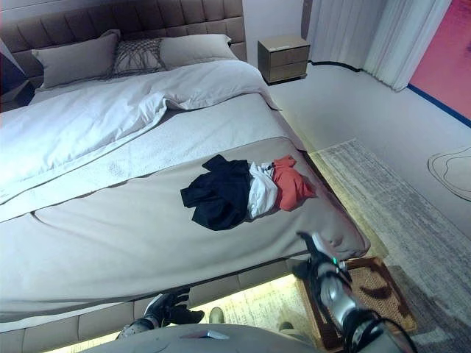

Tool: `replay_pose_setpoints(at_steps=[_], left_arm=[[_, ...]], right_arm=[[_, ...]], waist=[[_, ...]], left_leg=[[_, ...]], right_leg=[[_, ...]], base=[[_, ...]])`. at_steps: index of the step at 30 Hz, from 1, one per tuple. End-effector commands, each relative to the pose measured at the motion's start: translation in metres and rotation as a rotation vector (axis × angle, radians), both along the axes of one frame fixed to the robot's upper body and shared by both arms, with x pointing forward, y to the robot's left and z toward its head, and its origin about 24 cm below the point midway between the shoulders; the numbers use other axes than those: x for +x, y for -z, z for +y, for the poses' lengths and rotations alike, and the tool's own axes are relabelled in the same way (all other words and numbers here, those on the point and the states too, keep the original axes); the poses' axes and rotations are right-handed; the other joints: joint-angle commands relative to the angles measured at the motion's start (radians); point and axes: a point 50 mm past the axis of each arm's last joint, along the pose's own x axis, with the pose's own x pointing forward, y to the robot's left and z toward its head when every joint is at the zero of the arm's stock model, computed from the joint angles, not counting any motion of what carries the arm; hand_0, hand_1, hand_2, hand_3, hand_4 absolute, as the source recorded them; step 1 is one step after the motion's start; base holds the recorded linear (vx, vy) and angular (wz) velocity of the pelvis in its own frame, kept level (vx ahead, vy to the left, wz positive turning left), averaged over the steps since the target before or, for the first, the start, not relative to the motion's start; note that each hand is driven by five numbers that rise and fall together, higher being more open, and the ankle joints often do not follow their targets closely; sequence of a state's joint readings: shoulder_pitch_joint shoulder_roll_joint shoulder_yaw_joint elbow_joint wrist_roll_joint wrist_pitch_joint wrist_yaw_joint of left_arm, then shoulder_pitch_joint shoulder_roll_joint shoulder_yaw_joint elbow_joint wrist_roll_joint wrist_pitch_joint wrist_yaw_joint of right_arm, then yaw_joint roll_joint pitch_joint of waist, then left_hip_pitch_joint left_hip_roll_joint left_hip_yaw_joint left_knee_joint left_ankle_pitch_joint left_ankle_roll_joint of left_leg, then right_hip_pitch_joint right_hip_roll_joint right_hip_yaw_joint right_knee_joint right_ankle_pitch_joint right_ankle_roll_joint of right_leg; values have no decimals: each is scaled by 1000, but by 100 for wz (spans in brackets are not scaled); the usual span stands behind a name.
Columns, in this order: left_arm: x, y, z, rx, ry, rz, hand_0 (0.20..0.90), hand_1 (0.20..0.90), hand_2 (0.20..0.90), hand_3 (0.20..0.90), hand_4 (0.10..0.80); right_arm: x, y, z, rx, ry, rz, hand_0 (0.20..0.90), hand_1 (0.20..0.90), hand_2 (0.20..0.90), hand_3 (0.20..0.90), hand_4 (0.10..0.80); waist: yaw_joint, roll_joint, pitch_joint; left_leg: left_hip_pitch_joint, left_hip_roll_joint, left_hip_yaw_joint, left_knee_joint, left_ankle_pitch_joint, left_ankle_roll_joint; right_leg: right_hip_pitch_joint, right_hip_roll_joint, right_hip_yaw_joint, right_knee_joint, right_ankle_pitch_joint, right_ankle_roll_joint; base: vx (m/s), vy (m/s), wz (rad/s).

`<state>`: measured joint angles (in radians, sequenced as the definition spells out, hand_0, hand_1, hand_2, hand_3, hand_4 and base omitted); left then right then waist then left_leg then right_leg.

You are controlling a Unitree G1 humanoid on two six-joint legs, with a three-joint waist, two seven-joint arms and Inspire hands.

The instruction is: Pick up the clothes from the bed and place them into the basket

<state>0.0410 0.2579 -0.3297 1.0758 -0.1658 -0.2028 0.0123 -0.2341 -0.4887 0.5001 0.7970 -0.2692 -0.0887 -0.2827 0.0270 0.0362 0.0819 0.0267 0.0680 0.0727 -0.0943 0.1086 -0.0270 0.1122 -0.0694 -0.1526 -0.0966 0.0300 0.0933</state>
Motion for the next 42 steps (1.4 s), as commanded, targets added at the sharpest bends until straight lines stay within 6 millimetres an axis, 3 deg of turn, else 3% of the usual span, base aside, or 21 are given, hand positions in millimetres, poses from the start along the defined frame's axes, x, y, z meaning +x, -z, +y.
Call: replay_pose_setpoints(at_steps=[1, 5, 7, 9, 11, 12, 14, 15, 17, 20, 22, 23, 29, 35, 42], left_arm=[[75, -49, 13, 138, 131, -389, 900, 900, 900, 900, 800], [101, -78, 12, 256, 264, -563, 900, 900, 900, 900, 800], [137, -120, 5, 493, 461, -808, 900, 900, 900, 900, 800], [162, -151, 0, 669, 552, -956, 900, 900, 900, 900, 800], [177, -170, 1, 776, 559, -1027, 900, 900, 900, 900, 800], [189, -190, 3, 870, 543, -1102, 900, 900, 900, 900, 800], [198, -206, 6, 954, 523, -1174, 900, 900, 900, 900, 800], [198, -207, 6, 955, 522, -1175, 900, 900, 900, 900, 800], [204, -222, 9, 1026, 495, -1226, 900, 900, 900, 900, 800], [205, -226, 12, 1034, 469, -1235, 900, 900, 900, 900, 800], [204, -226, 13, 978, 409, -1240, 900, 900, 900, 900, 800], [201, -227, 11, 948, 385, -1258, 900, 900, 900, 900, 800], [190, -228, 10, 868, 335, -1299, 900, 900, 900, 900, 800], [186, -239, 10, 803, 261, -1357, 900, 900, 900, 900, 800], [178, -264, 5, 713, 247, -1492, 900, 900, 900, 900, 800]], right_arm=[[67, -82, 14, -54, -89, -323, 900, 900, 900, 900, 800], [86, -115, 19, -102, -125, -401, 900, 900, 900, 900, 800], [108, -152, 26, -149, -142, -491, 900, 900, 900, 900, 800], [121, -180, 26, -195, -160, -556, 900, 900, 900, 900, 800], [129, -198, 28, -227, -173, -588, 900, 900, 900, 900, 800], [137, -216, 32, -249, -177, -619, 900, 900, 900, 900, 800], [142, -232, 36, -257, -177, -638, 900, 900, 900, 900, 800], [142, -233, 36, -257, -177, -639, 900, 900, 900, 900, 800], [149, -256, 40, -271, -174, -653, 900, 900, 900, 900, 800], [152, -270, 42, -291, -172, -654, 900, 900, 900, 900, 800], [157, -284, 44, -326, -179, -651, 900, 900, 900, 900, 800], [158, -291, 43, -344, -172, -658, 900, 900, 900, 900, 800], [165, -317, 43, -377, -136, -664, 900, 900, 900, 900, 800], [169, -336, 45, -412, -102, -671, 900, 900, 900, 900, 800], [174, -355, 33, -464, 11, -611, 900, 900, 900, 900, 800]], waist=[[33, -48, 53], [48, -49, 73], [62, -42, 122], [68, -33, 161], [73, -26, 185], [81, -24, 214], [91, -26, 242], [90, -27, 241], [111, -29, 284], [125, -27, 302], [143, -21, 323], [157, -19, 337], [204, 4, 380], [234, 31, 423], [286, 74, 438]], left_leg=[[87, -36, -13, 46, -177, 15], [41, -33, -22, 118, -188, 13], [-52, -42, -52, 221, -199, 9], [-103, -52, -65, 260, -199, 6], [-134, -60, -75, 280, -196, 5], [-179, -68, -83, 322, -200, 6], [-240, -78, -91, 390, -214, 6], [-247, -78, -91, 396, -216, 7], [-331, -91, -102, 509, -250, 9], [-389, -102, -106, 578, -272, 17], [-452, -114, -105, 662, -299, 26], [-475, -118, -105, 722, -342, 31], [-601, -147, -106, 929, -425, 56], [-700, -175, -118, 1037, -446, 68], [-867, -218, -144, 1140, -439, 87]], right_leg=[[-1, -17, -45, 75, -81, -23], [-35, -24, -64, 160, -118, -40], [-107, -33, -81, 257, -150, -59], [-151, -40, -86, 292, -157, -64], [-177, -47, -91, 312, -161, -68], [-216, -56, -97, 352, -172, -74], [-267, -66, -101, 413, -188, -82], [-273, -67, -101, 418, -191, -82], [-348, -81, -104, 541, -232, -98], [-408, -96, -106, 627, -259, -107], [-474, -112, -106, 732, -292, -120], [-501, -121, -97, 800, -331, -118], [-633, -142, -94, 989, -388, -137], [-736, -151, -88, 1101, -412, -146], [-914, -162, -79, 1218, -425, -144]], base=[[50, 5, 10], [6, 26, 18], [-166, 77, 24], [-205, 96, 24], [-175, 92, 15], [-165, 72, 15], [-146, 46, 20], [-124, 24, 19], [-89, 30, 22], [-56, 48, 23], [13, 72, 21], [45, 54, 21], [0, 43, 15], [-14, 6, 10], [-33, -23, 16]])
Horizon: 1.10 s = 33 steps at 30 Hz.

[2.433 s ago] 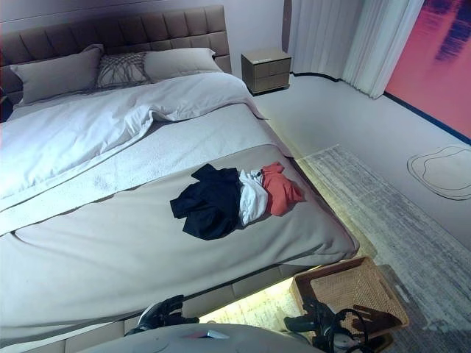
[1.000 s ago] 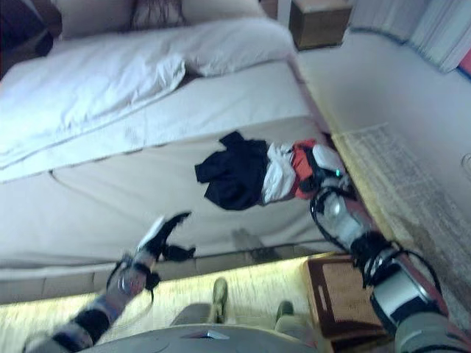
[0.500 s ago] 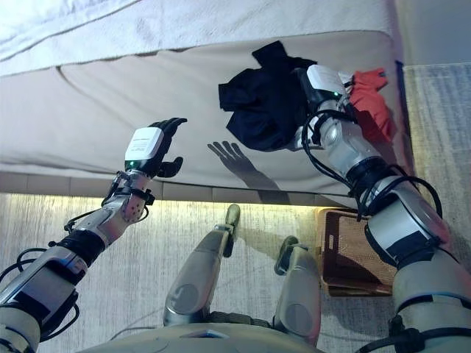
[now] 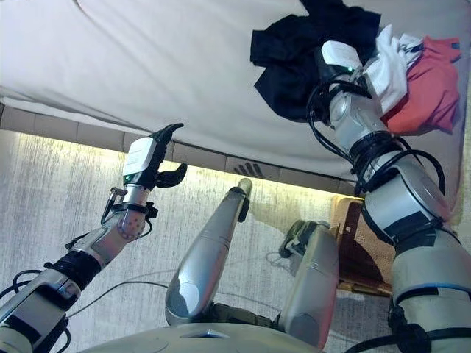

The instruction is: Pick up the clothes from the bed and place them into the basket

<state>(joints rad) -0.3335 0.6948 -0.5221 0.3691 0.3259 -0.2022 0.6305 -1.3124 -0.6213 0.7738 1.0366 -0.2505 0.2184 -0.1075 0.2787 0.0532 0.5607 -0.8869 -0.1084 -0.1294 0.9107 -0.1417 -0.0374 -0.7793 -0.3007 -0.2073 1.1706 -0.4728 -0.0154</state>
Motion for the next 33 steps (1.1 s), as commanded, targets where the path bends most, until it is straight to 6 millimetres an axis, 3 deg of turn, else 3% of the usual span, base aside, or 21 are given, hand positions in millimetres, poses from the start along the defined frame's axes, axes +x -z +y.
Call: replay_pose_setpoints(at_steps=[1, 3, 4, 5, 6, 8, 9, 15, 21, 27, 33], left_arm=[[-1, -53, 3, -125, 41, -260, 900, 900, 900, 900, 800], [-3, -58, 2, -139, 61, -280, 900, 900, 900, 900, 800], [-4, -62, 1, -147, 76, -289, 900, 900, 900, 900, 800], [-5, -65, 1, -150, 88, -294, 900, 900, 900, 900, 800], [-5, -67, 1, -155, 96, -292, 900, 900, 900, 900, 800], [-6, -68, 4, -144, 105, -279, 900, 900, 900, 900, 800], [-7, -67, 5, -137, 110, -270, 900, 900, 900, 900, 800], [-9, -62, 3, -132, 133, -234, 900, 900, 900, 900, 800], [-14, -58, 7, -116, 136, -218, 900, 900, 900, 900, 800], [-15, -45, 5, -92, 139, -122, 900, 900, 900, 900, 800], [-17, -25, 5, -76, 122, -13, 900, 900, 900, 900, 800]], right_arm=[[1, -48, 13, -70, -3, -91, 900, 900, 900, 900, 800], [1, -49, 9, -36, 19, -87, 900, 900, 900, 900, 800], [1, -49, 6, 1, 32, -93, 841, 841, 841, 831, 731], [2, -49, 4, 47, 33, -102, 742, 742, 742, 716, 616], [2, -49, 3, 86, 34, -116, 742, 742, 742, 716, 616], [1, -52, 2, 181, 10, -153, 385, 385, 385, 299, 199], [1, -51, 2, 223, -4, -173, 300, 300, 300, 200, 100], [0, -55, 5, 263, -89, -266, 300, 300, 300, 200, 100], [-5, -54, -9, 304, -57, -318, 300, 300, 300, 200, 100], [-12, -43, -27, 367, -68, -352, 300, 300, 300, 200, 100], [-23, -46, -41, 409, -87, -424, 300, 300, 300, 200, 100]], waist=[[44, 62, -41], [52, 68, -41], [59, 72, -41], [64, 75, -41], [68, 78, -41], [72, 79, -41], [72, 77, -41], [68, 71, -41], [56, 38, -44], [33, -18, -137], [2, -55, -215]], left_leg=[[25, -46, 55, 145, -186, 101], [-7, -52, 54, 164, -184, 103], [-26, -54, 54, 177, -184, 105], [-42, -56, 54, 186, -184, 107], [-54, -57, 54, 196, -184, 107], [-70, -59, 55, 209, -186, 108], [-73, -58, 55, 215, -185, 106], [-39, -47, 60, 214, -187, 102], [124, -24, 59, 115, -179, 87], [325, 9, 46, -72, -152, 72], [513, 54, 52, -249, -126, 58]], right_leg=[[-42, 70, -28, -36, 76, -36], [-69, 68, -30, -18, 74, -36], [-84, 66, -32, -8, 73, -35], [-96, 65, -34, 0, 73, -33], [-105, 64, -37, 7, 73, -32], [-114, 64, -41, 15, 72, -31], [-115, 65, -43, 18, 74, -28], [-75, 66, -52, 1, 83, -27], [86, 67, -66, -99, 104, -20], [316, 75, -95, -291, 136, -16], [537, 111, -109, -521, 180, -17]], base=[[-31, -36, 12], [-30, -34, 7], [-32, -44, 8], [-39, -62, 9], [-32, -63, 9], [-26, -66, 8], [-16, -64, 8], [-7, -24, -3], [28, -21, -2], [124, -5, -2], [120, -12, -16]])
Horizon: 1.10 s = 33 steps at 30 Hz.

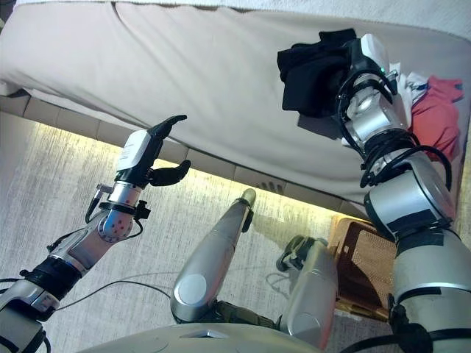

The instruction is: Pick up the clothes from the bed and place them into the basket

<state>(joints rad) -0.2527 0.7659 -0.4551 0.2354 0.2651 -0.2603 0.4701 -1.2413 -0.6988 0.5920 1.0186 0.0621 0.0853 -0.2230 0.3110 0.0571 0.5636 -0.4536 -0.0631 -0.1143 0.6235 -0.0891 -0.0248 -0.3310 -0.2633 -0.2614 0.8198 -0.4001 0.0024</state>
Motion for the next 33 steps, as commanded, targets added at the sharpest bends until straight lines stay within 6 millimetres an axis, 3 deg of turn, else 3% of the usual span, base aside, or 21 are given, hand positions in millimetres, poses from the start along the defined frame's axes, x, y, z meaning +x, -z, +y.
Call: replay_pose_setpoints(at_steps=[1, 6, 13, 20, 33], left_arm=[[-4, -8, 1, -51, -3, -57, 900, 900, 900, 900, 800], [-1, 0, 1, -61, -11, -6, 900, 900, 900, 900, 800], [-2, 21, 8, -80, -67, 57, 900, 900, 900, 900, 800], [3, 28, 7, -40, -87, 51, 900, 900, 900, 900, 800], [8, 55, 3, -21, -116, 144, 900, 900, 900, 900, 800]], right_arm=[[-15, -43, -10, 9, -34, -255, 300, 300, 300, 200, 100], [-27, -53, -27, 14, -25, -309, 300, 300, 300, 200, 100], [-48, -57, -53, -24, -33, -293, 300, 300, 300, 200, 100], [-82, -21, -90, -65, 11, -242, 300, 300, 300, 200, 100], [-121, 33, -121, 19, 68, -136, 300, 300, 300, 200, 100]], waist=[[-41, -69, -244], [-83, -91, -310], [-201, -120, -411], [-338, -120, -457], [-511, -103, -471]], left_leg=[[127, 20, 43, -12, -174, 42], [264, 43, 87, -184, -117, 31], [420, 77, 176, -392, -59, 17], [505, 114, 265, -507, -42, 14], [562, 140, 375, -566, -45, 8]], right_leg=[[145, 85, -54, -243, 119, -31], [271, 120, -50, -446, 193, -12], [359, 150, 43, -663, 292, 40], [357, 174, 158, -720, 338, 71], [318, 226, 316, -740, 363, 85]], base=[[98, -6, -31], [31, 4, -22], [9, 5, -24], [-73, 19, -46], [-31, 15, -42]])
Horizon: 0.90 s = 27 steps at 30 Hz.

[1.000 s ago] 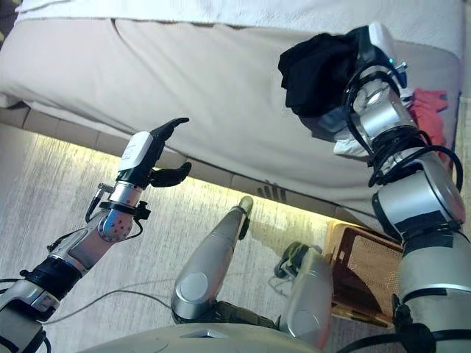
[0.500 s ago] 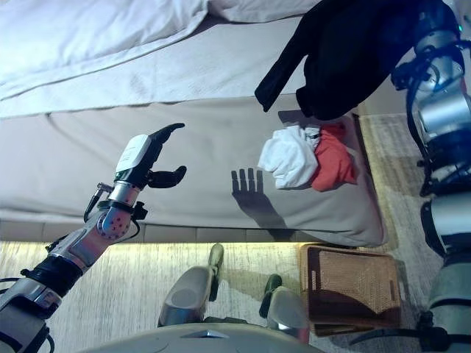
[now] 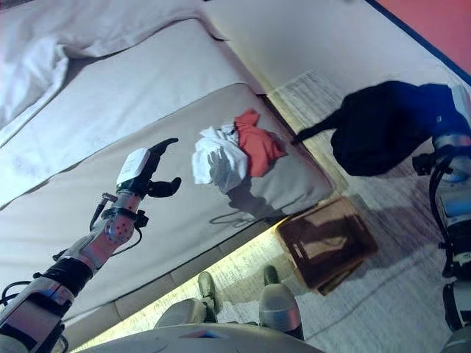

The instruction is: Pick up the clothes from the bed and place them into the basket

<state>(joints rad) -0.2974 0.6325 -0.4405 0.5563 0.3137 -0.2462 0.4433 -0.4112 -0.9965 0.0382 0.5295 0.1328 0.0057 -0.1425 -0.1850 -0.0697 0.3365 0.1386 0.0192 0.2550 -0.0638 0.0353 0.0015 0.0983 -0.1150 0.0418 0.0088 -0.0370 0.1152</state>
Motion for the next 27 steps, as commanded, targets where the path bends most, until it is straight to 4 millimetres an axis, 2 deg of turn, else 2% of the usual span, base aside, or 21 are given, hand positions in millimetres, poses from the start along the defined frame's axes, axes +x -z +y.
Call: replay_pose_setpoints(at_steps=[1, 7, 15, 23, 27], left_arm=[[1, 5, -16, -50, 48, -50, 900, 900, 900, 900, 800], [4, 4, -29, -67, 78, -56, 900, 900, 900, 900, 800], [8, -11, -40, -98, 143, -71, 900, 900, 900, 900, 800], [15, -20, -50, -114, 175, -104, 900, 900, 900, 900, 800], [12, -19, -49, -121, 177, -103, 900, 900, 900, 900, 800]], right_arm=[[-10, -45, 3, -102, -63, -189, 300, 300, 300, 200, 100], [-26, -4, -6, -27, -47, -101, 300, 300, 300, 200, 100], [-32, 38, -15, 77, 10, 1, 300, 300, 300, 200, 100], [-18, 53, -10, 96, 40, 44, 300, 300, 300, 200, 100], [-16, 69, -3, 107, 41, 90, 300, 300, 300, 200, 100]], waist=[[-23, 26, -242], [-68, 32, -235], [-68, 55, -213], [-62, 124, -156], [-58, 147, -143]], left_leg=[[-30, 59, 13, 125, -173, -17], [-37, 64, 50, 166, -199, -11], [-57, 58, 49, 189, -211, -9], [-86, 38, 44, 170, -194, -16], [-86, 28, 49, 165, -194, -14]], right_leg=[[-114, 81, 22, 74, -1, -27], [-140, 88, 55, 99, -4, -24], [-166, 79, 51, 117, -4, -21], [-202, 52, 26, 114, 7, -11], [-206, 42, 25, 105, 10, -8]], base=[[2, 15, -39], [11, -20, -27], [5, -79, -5], [-52, -1, 1], [0, 0, 0]])
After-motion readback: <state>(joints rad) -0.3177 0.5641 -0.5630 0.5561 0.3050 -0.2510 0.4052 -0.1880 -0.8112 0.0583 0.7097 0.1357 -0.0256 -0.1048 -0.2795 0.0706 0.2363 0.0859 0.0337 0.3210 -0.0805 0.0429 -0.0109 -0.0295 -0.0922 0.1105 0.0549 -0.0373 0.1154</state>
